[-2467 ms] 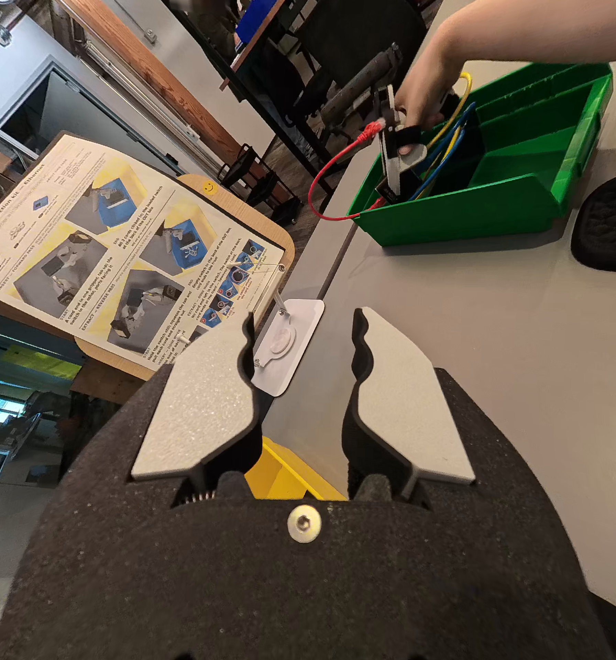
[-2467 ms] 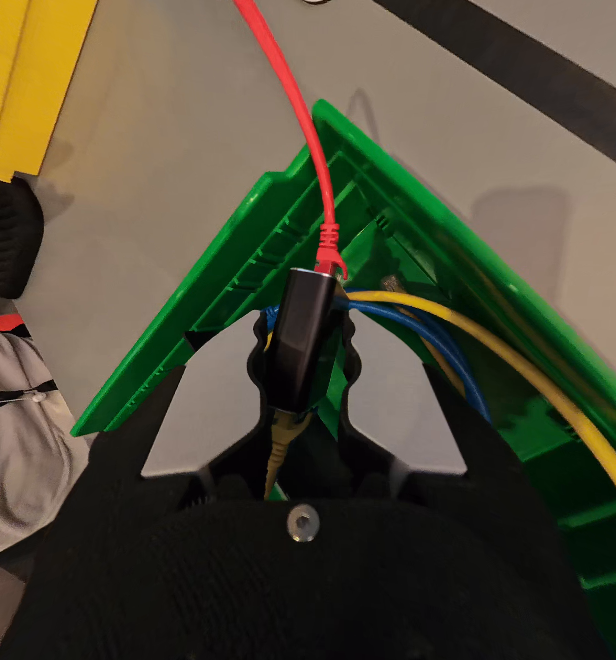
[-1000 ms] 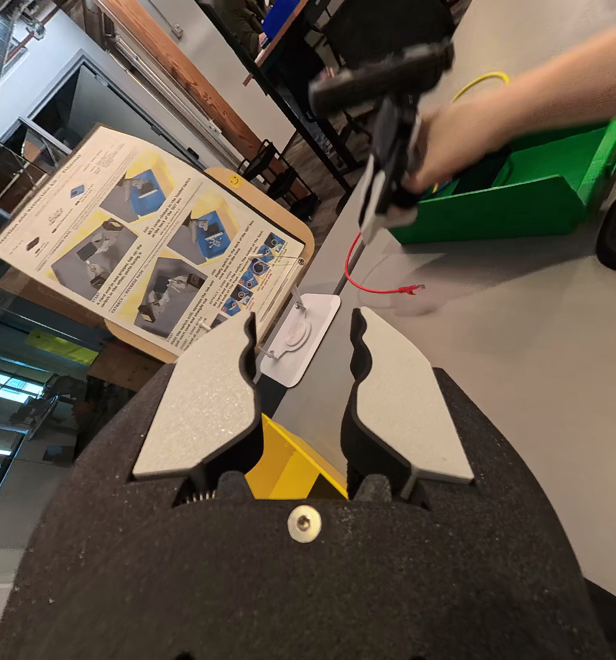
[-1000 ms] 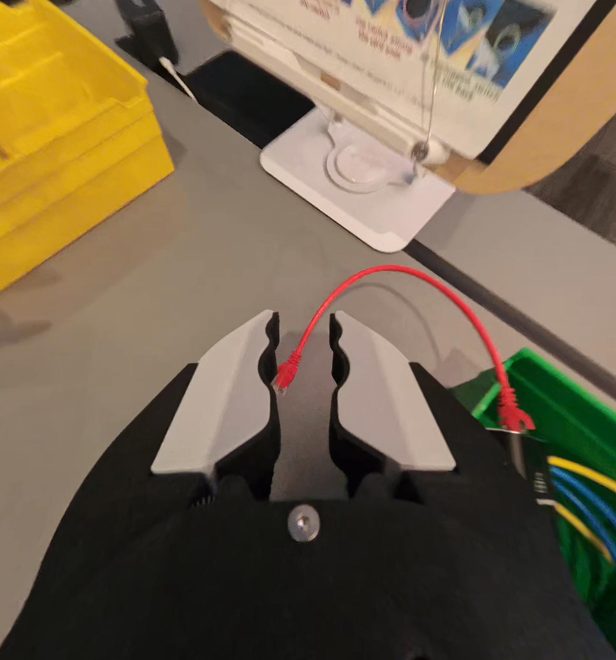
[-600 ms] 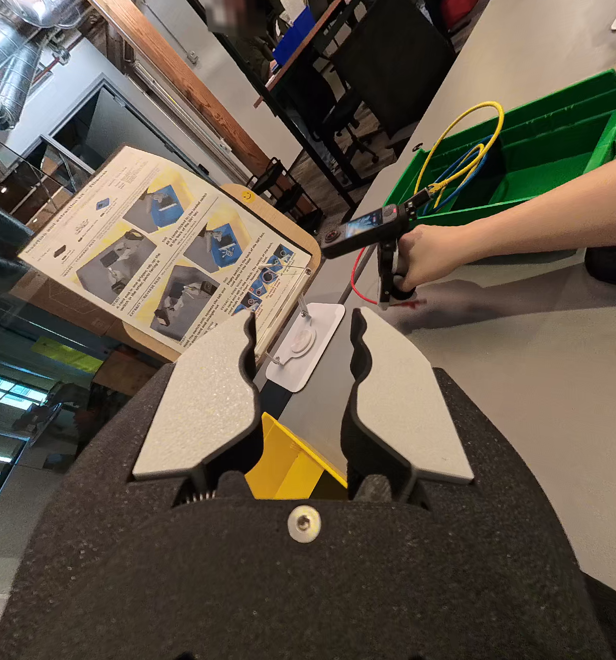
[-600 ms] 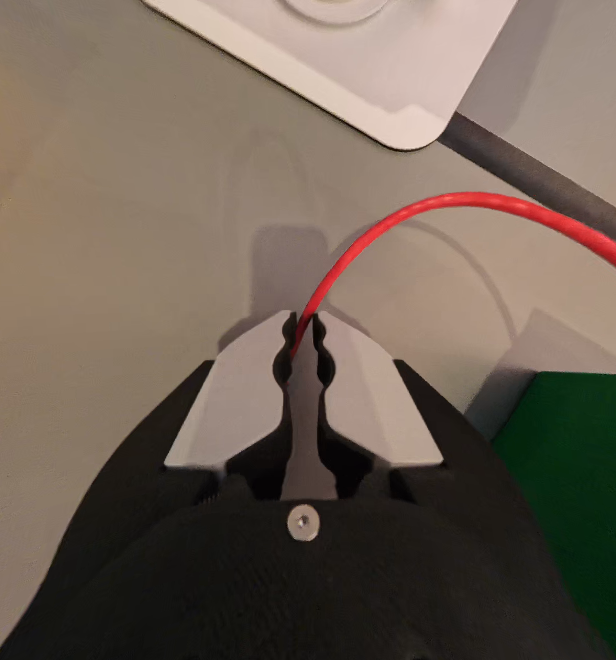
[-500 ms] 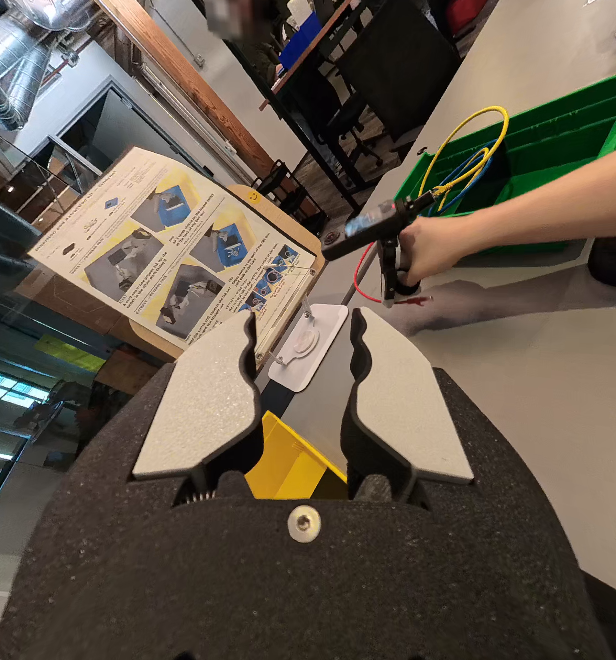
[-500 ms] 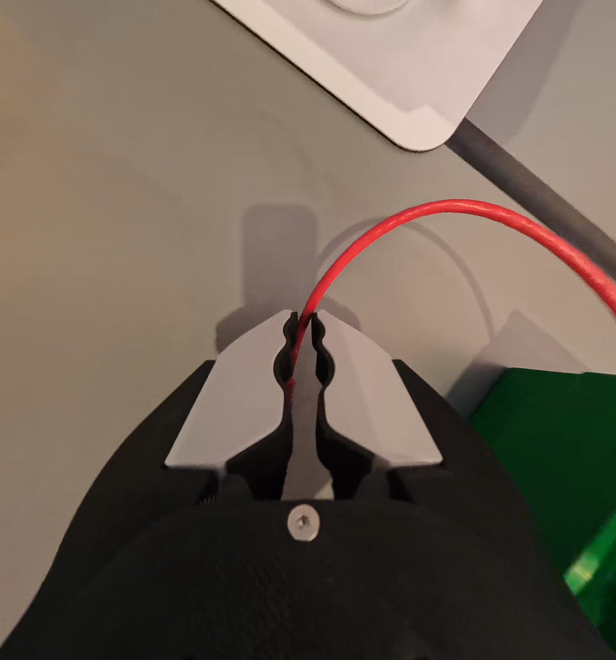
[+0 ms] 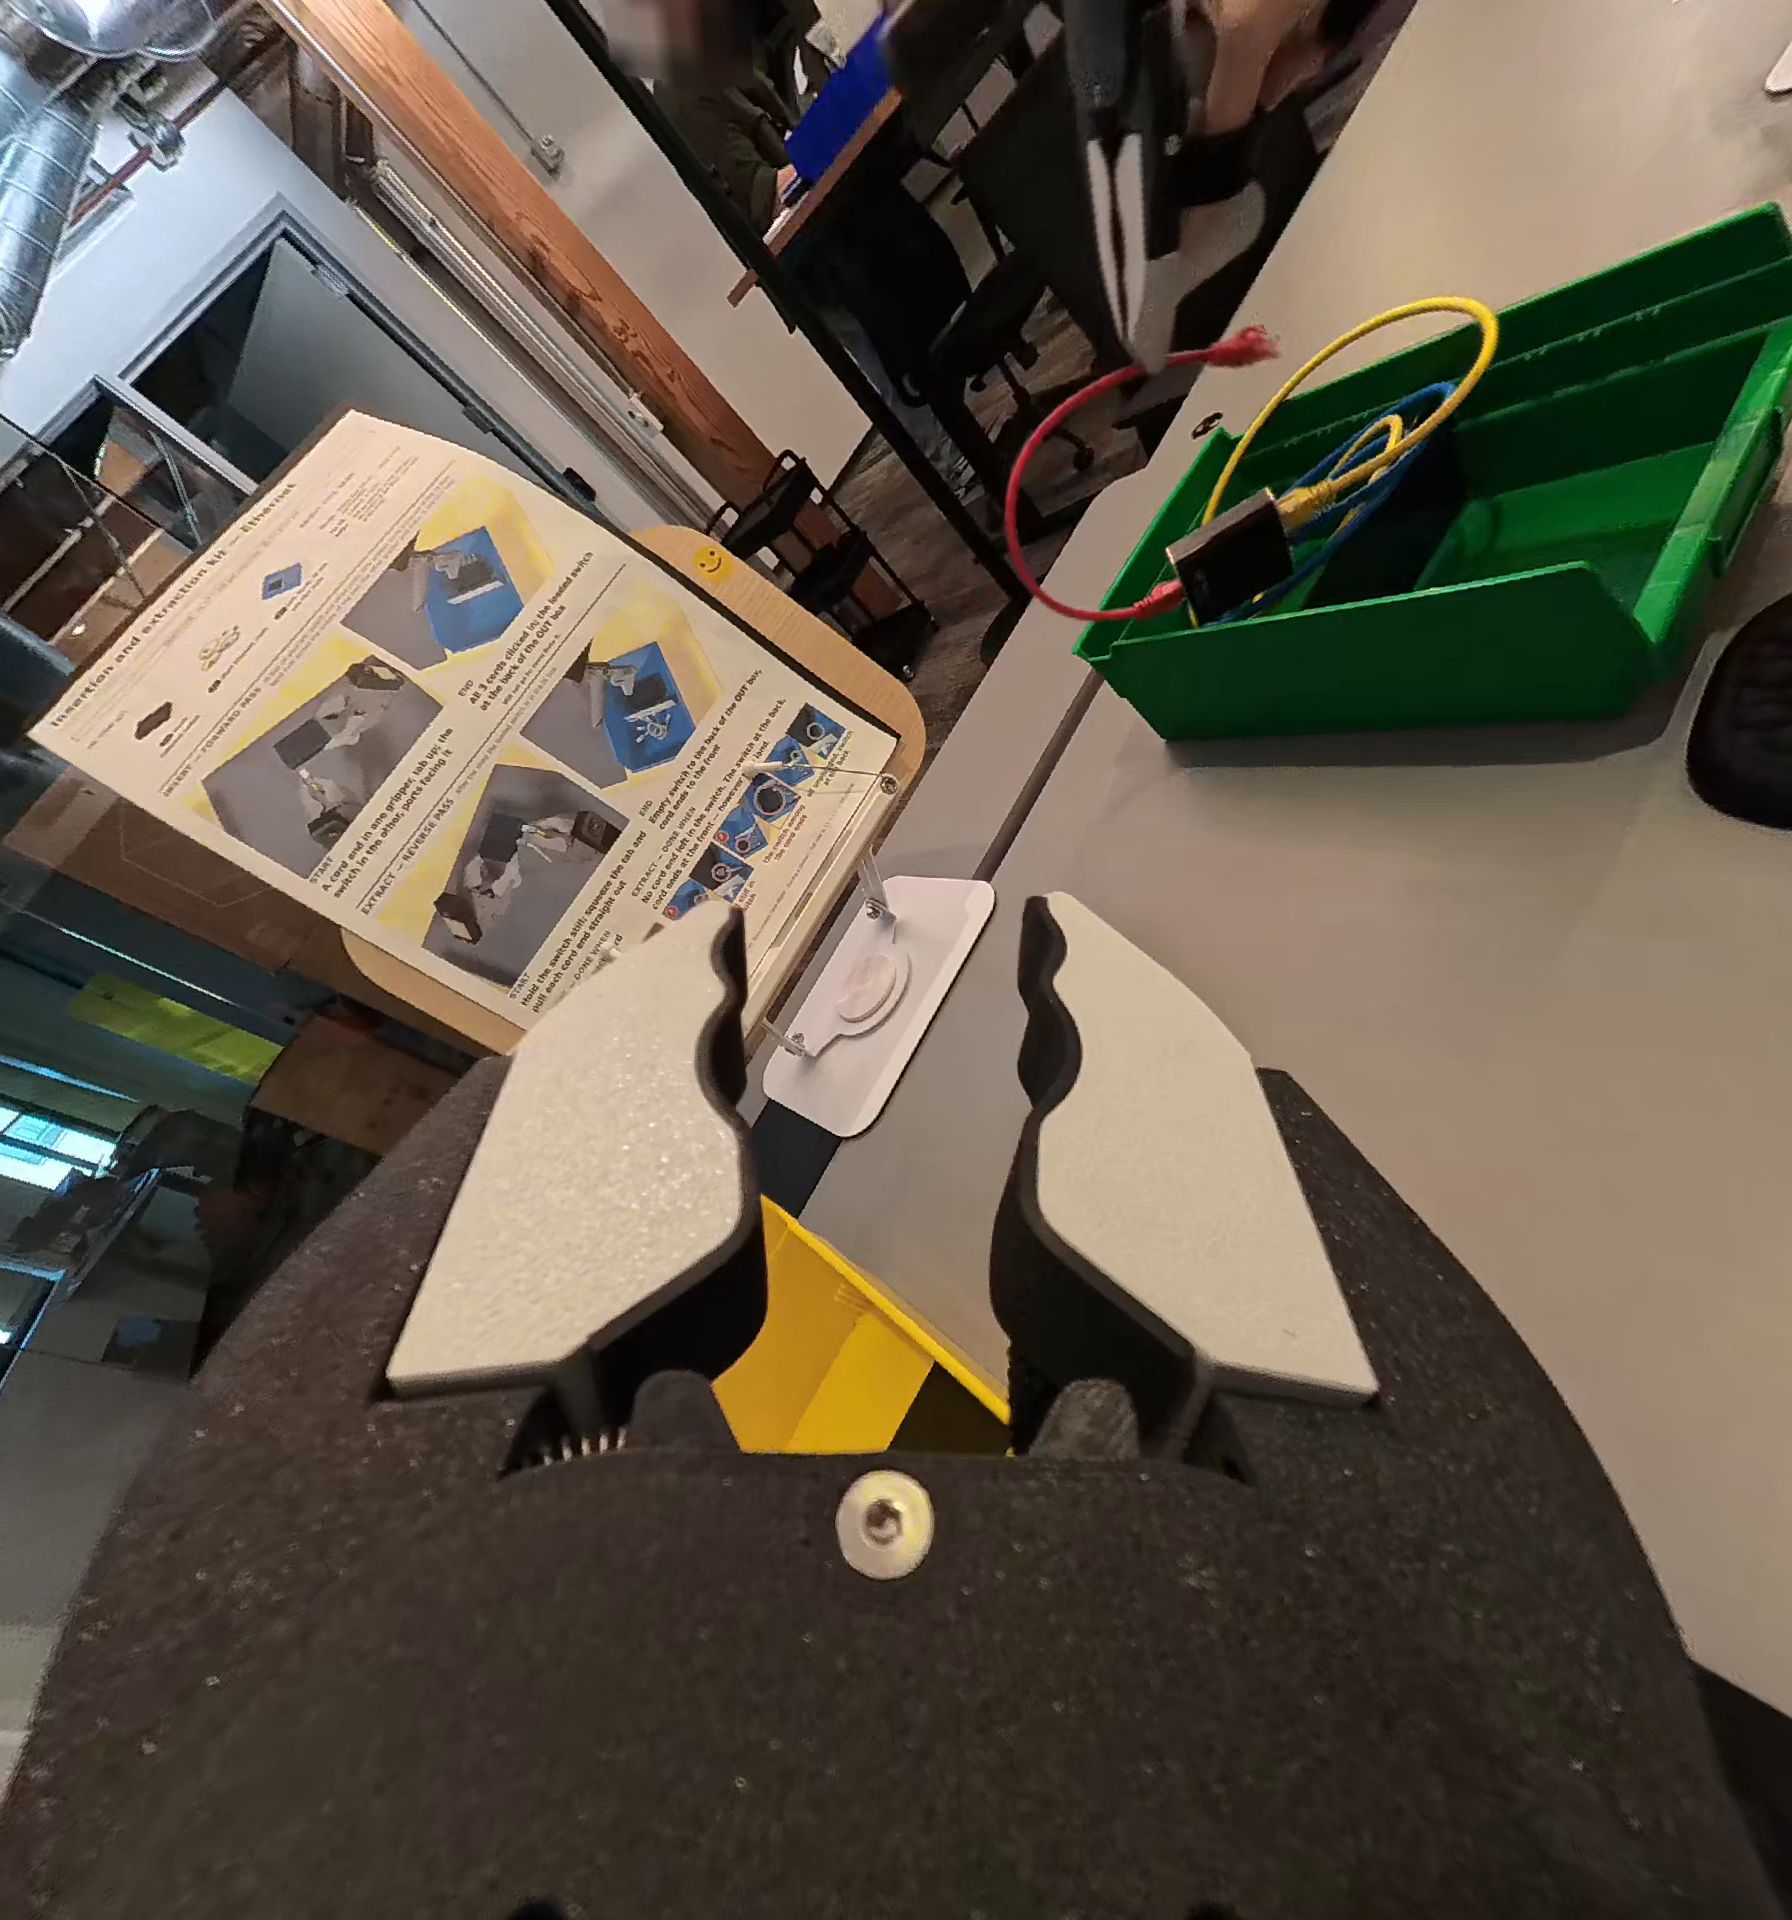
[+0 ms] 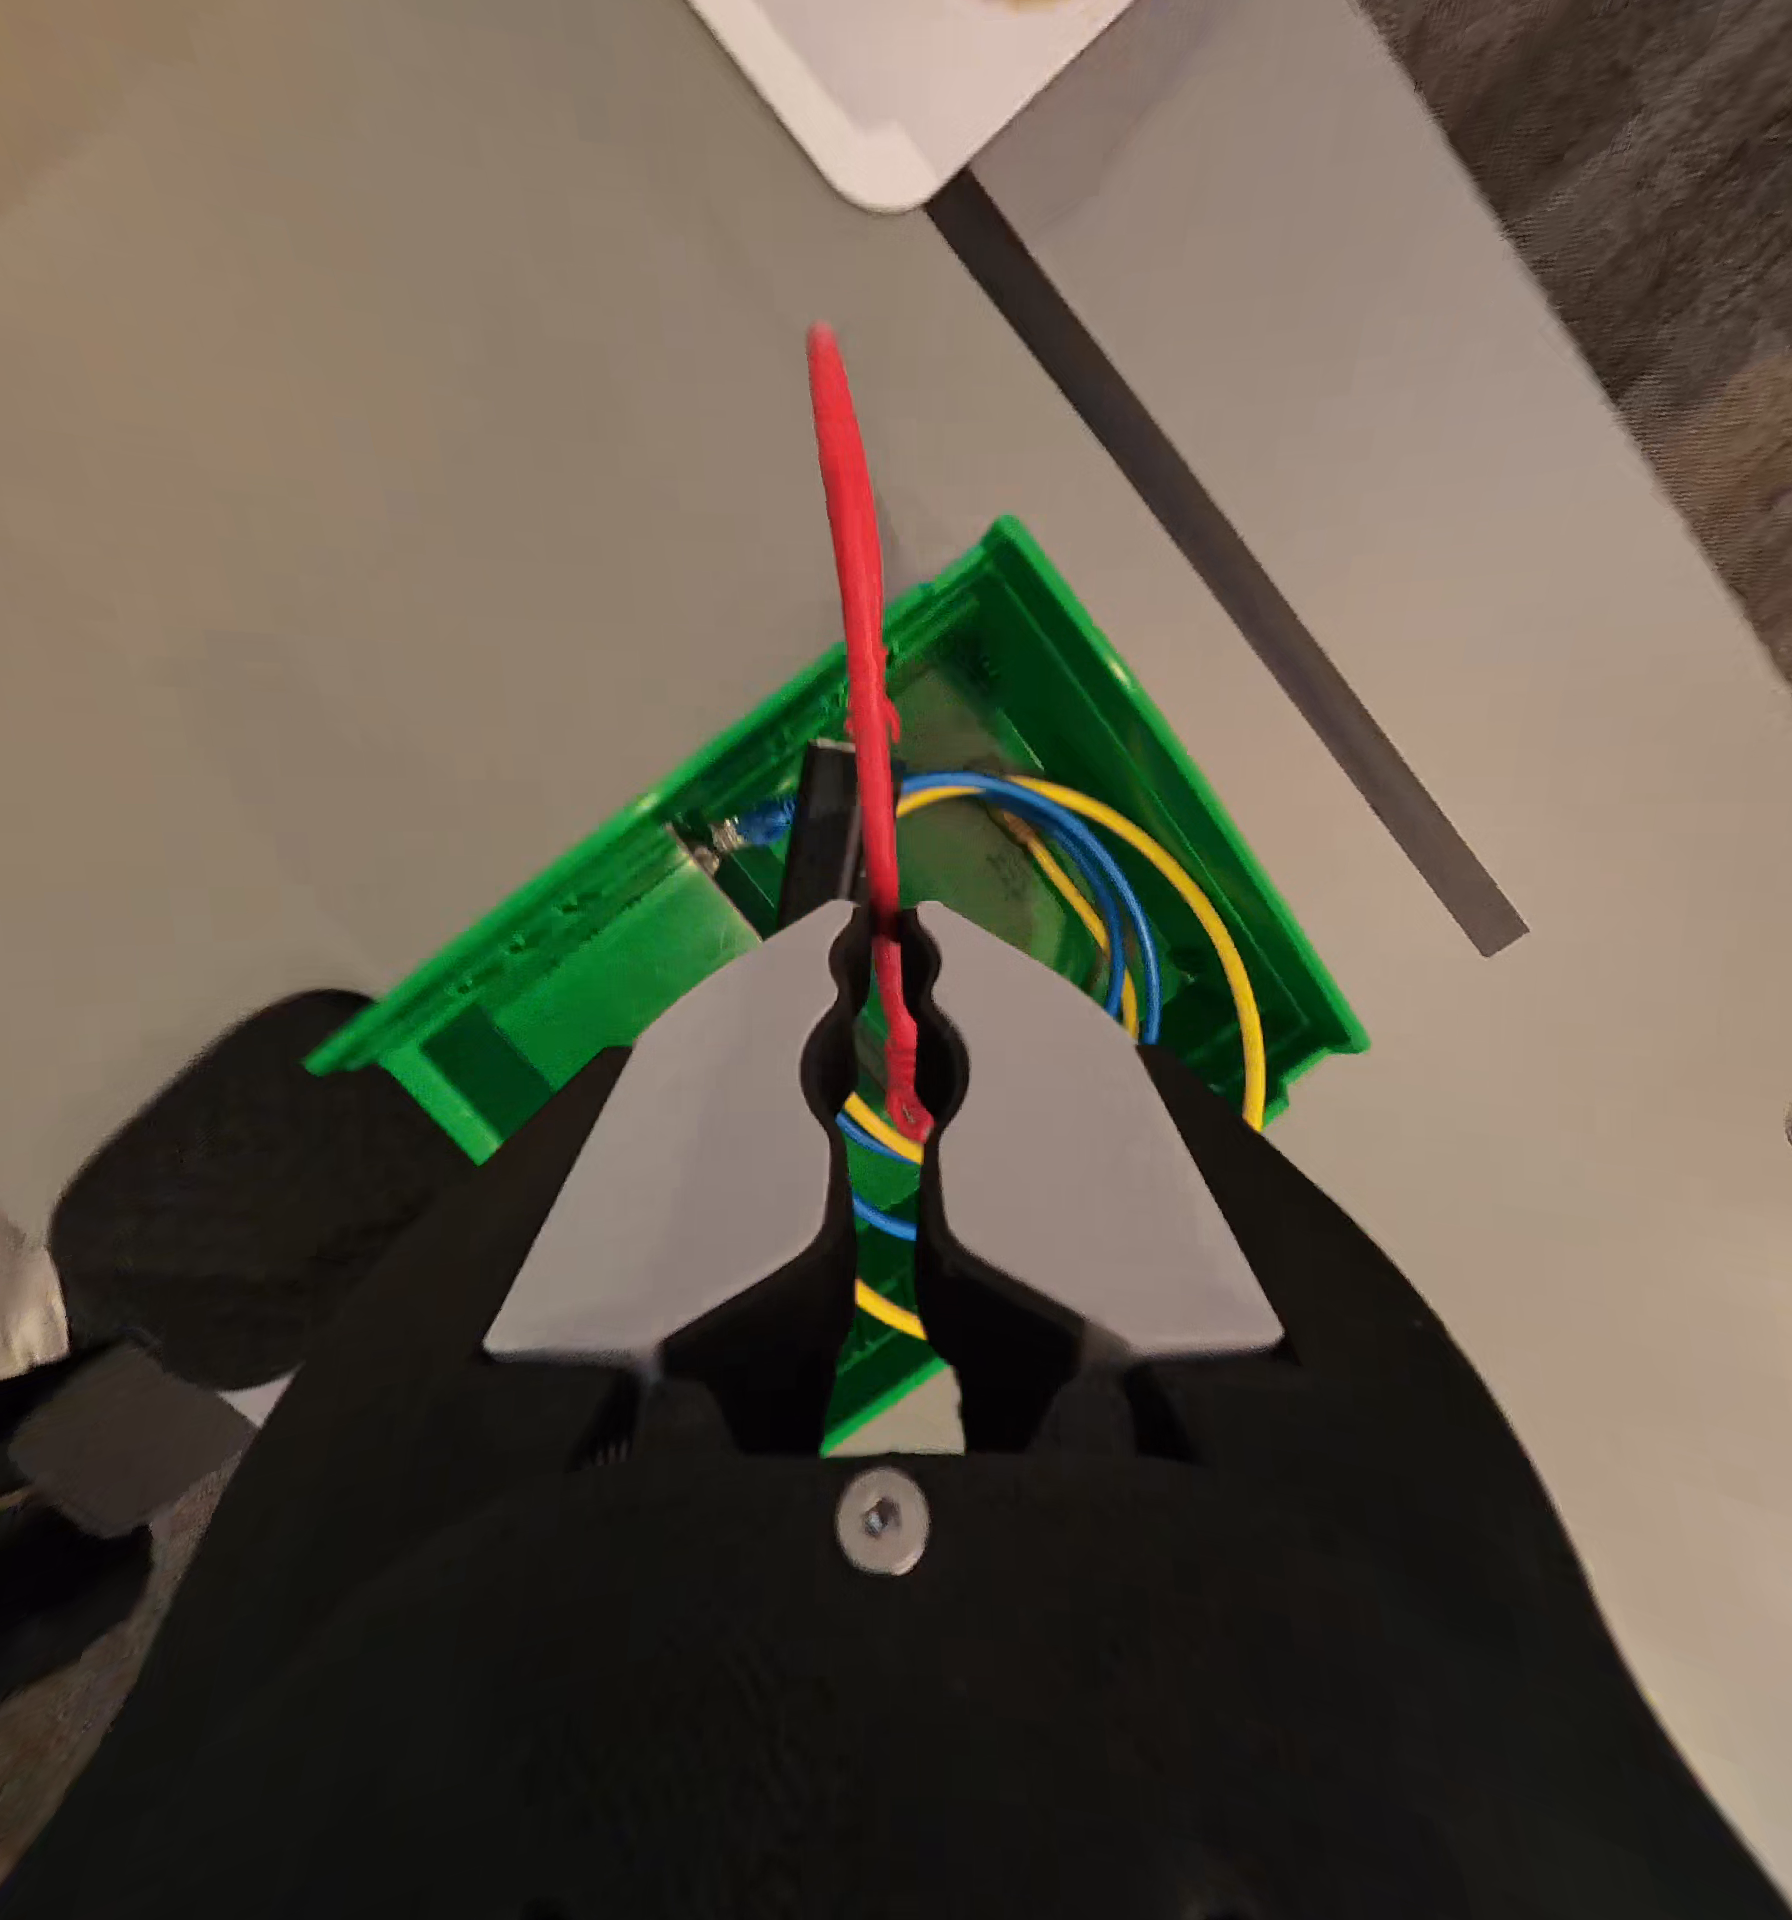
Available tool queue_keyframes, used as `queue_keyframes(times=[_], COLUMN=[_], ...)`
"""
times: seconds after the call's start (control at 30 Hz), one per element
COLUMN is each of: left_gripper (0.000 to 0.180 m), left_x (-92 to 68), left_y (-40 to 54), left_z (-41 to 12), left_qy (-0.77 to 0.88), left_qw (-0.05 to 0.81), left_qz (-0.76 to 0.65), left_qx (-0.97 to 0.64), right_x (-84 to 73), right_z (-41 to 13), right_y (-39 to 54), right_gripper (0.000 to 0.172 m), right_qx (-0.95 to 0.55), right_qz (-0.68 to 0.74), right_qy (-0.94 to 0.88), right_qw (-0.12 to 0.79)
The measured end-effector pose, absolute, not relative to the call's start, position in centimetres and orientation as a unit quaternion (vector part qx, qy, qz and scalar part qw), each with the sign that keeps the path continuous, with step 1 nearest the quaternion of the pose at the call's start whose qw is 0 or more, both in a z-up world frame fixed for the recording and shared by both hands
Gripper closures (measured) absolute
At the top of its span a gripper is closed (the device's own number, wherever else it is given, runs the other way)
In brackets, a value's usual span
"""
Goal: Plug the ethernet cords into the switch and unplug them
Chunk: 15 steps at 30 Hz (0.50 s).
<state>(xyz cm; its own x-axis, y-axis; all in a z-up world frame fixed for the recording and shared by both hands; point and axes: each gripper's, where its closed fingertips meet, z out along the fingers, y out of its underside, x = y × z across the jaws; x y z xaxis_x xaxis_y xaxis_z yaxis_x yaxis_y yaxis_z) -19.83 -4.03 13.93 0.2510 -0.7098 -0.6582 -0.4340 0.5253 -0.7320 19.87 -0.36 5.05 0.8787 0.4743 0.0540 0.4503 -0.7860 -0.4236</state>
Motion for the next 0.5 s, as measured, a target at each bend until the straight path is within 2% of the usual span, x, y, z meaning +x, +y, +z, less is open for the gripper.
queue_keyframes(times=[0.23, 0.5], left_gripper=[0.13, 0.131], left_x=[-18.2, -16.7], left_y=[-3.7, -2.4], left_z=[12.3, 10.1], left_qy=[0.619, 0.634], left_qw=[0.611, 0.584], left_qz=[-0.102, -0.084], left_qx=[-0.483, -0.501], right_x=[22.9, 24.7], right_z=[-1.8, -7.6], right_y=[1.1, 1.3], right_gripper=[0.165, 0.165], right_qx=[-0.927, -0.958], right_qz=[0.09, 0.197], right_qy=[-0.231, -0.094], right_qw=[0.282, 0.187])
